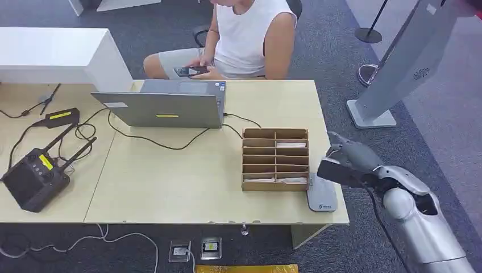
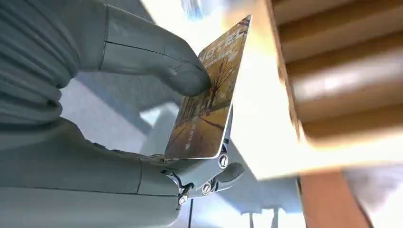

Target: Pass the card to the sensor for recognition and then transmit it.

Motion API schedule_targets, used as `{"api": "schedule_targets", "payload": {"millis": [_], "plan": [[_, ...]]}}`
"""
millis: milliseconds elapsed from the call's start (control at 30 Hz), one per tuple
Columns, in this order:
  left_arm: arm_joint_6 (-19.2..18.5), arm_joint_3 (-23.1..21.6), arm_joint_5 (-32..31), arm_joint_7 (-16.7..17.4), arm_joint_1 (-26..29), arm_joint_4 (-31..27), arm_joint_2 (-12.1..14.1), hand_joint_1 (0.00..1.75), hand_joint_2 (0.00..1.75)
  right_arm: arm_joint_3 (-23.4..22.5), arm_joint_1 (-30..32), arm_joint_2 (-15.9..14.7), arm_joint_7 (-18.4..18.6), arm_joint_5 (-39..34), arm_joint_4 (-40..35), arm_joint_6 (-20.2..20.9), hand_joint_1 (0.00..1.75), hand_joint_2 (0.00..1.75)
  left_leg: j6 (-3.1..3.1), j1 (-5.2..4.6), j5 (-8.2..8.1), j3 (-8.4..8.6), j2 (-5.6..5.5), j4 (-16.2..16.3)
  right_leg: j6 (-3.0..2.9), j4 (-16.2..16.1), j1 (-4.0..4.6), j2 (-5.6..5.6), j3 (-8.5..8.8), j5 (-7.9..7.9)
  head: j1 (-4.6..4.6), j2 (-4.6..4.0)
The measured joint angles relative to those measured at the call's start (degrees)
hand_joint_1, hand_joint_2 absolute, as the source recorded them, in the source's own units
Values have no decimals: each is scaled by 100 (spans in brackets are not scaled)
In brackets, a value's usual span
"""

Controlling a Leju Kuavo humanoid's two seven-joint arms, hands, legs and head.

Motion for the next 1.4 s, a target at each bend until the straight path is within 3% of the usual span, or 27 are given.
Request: {"api": "schedule_targets", "payload": {"millis": [133, 367, 667, 900, 1400], "plan": [[-4, 0, -11, 0, -17, 0, 0, 0, 0, -22, -534, -46, -208, 79, 37, -160, 175, 175, 0, -2, 0, -10, 0, 0, 0, 3, -1, 1, -5, 0, 0, 0], [-15, 0, -94, 0, -82, 0, -13, 0, 0, 125, -2063, -22, -606, 278, 562, -612, 175, 175, 1, 0, 2, -14, -7, 0, -2, 6, 0, -10, -6, 1, 0, 0], [-103, 0, -260, 61, -203, -2, -42, 0, 0, 796, -3150, 551, -940, 407, 1603, -1297, 175, 175, -2, 4, 5, -22, -11, 0, -3, 11, 3, -15, -13, 1, -2, 0], [-181, 0, -415, 127, -257, -4, -81, 0, 0, 1141, -3468, 1023, -1004, 400, 2397, -1683, 175, 175, -2, 3, 9, -24, -16, 0, -3, 11, 3, -18, -14, 1, 2, 0], [-251, 0, -481, 190, -327, -7, -131, 0, 0, 1464, -3554, 1552, -984, 577, 3294, -2098, 175, 175, -3, 4, 9, -22, -15, 0, -3, 11, 4, -15, -14, 1, 2, 0]]}}
